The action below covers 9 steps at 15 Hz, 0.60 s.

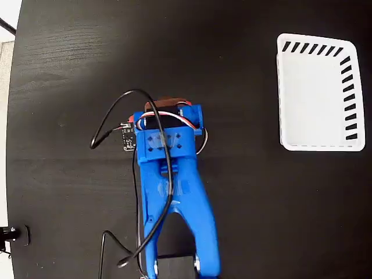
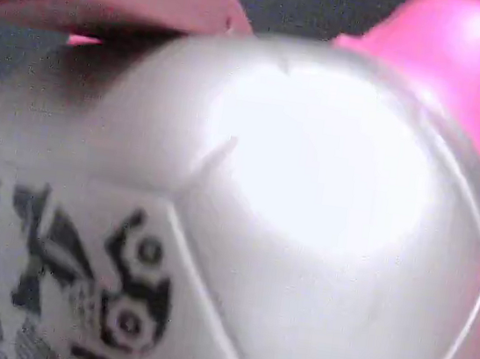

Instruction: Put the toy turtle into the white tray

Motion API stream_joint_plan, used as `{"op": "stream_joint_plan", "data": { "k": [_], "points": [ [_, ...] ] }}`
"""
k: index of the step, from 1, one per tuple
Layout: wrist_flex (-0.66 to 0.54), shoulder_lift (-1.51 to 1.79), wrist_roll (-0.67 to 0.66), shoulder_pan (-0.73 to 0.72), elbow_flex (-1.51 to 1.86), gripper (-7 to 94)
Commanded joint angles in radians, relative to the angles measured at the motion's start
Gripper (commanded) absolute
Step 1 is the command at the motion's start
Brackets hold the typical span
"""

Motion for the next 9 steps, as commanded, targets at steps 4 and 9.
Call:
{"op": "stream_joint_plan", "data": {
  "k": [4, 9],
  "points": [
    [0.048, 0.179, 0.008, 0.026, -0.043, 0],
    [0.242, 0.281, -0.009, 0.066, -0.218, 0]
  ]
}}
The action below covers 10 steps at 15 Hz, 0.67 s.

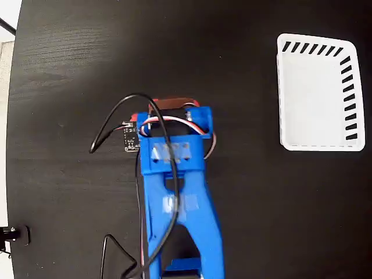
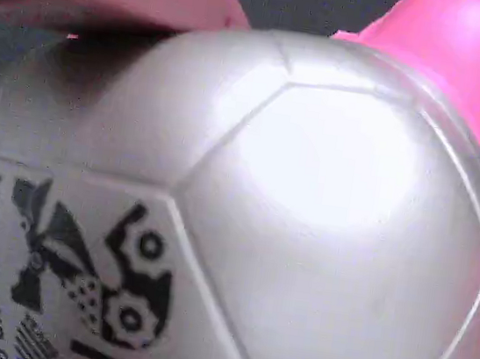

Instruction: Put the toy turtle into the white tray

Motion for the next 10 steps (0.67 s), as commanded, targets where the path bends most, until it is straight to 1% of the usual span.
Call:
{"op": "stream_joint_plan", "data": {
  "k": [1, 5, 6, 8, 10],
  "points": [
    [0.094, 0.163, -0.028, 0.038, -0.16, 0],
    [0.115, 0.213, -0.035, 0.06, -0.16, 0],
    [0.126, 0.201, -0.026, 0.092, -0.19, 0],
    [0.181, 0.114, 0.034, 0.209, -0.416, 0],
    [0.221, 0.0, 0.043, 0.333, -0.643, 0]
  ]
}}
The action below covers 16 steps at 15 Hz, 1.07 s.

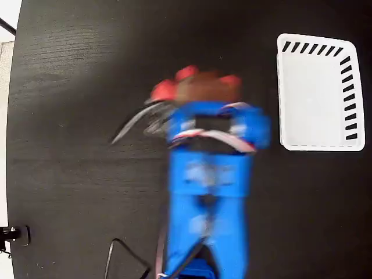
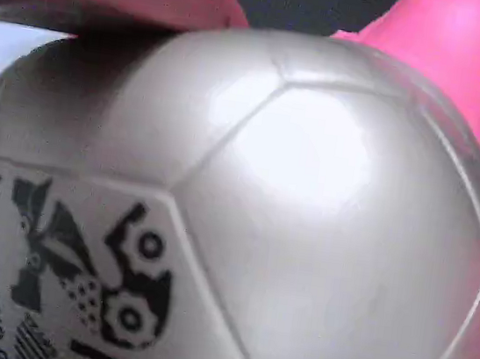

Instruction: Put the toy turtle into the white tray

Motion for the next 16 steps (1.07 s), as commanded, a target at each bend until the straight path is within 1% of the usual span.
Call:
{"op": "stream_joint_plan", "data": {
  "k": [1, 3, 6, 8, 16],
  "points": [
    [0.048, -0.083, 0.006, 0.16, -0.353, 0],
    [0.091, -0.201, 0.014, 0.238, -0.512, 0],
    [0.092, -0.327, 0.103, 0.342, -0.661, 0],
    [0.107, -0.396, 0.14, 0.385, -0.715, 0],
    [0.123, -0.612, 0.192, 0.417, -0.839, 0]
  ]
}}
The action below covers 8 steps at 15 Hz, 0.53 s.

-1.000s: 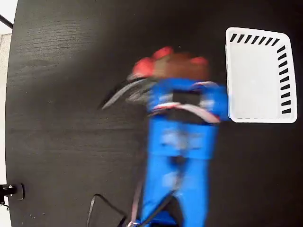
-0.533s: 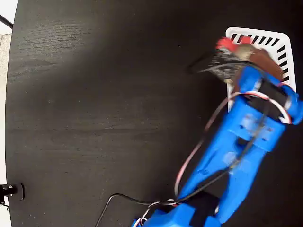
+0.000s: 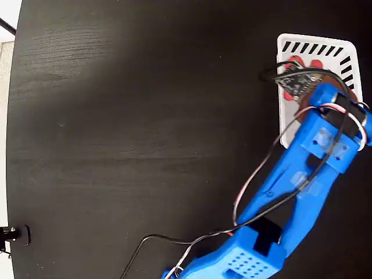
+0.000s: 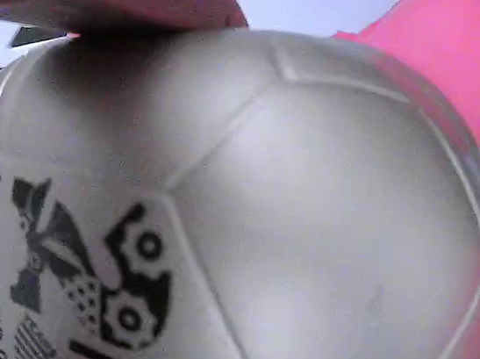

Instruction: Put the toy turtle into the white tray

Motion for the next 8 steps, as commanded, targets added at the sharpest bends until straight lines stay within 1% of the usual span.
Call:
{"op": "stream_joint_plan", "data": {
  "k": [1, 8],
  "points": [
    [0.003, -0.02, 0.02, 0.014, -0.121, 0],
    [0.003, -0.095, 0.02, 0.051, -0.202, 0]
  ]
}}
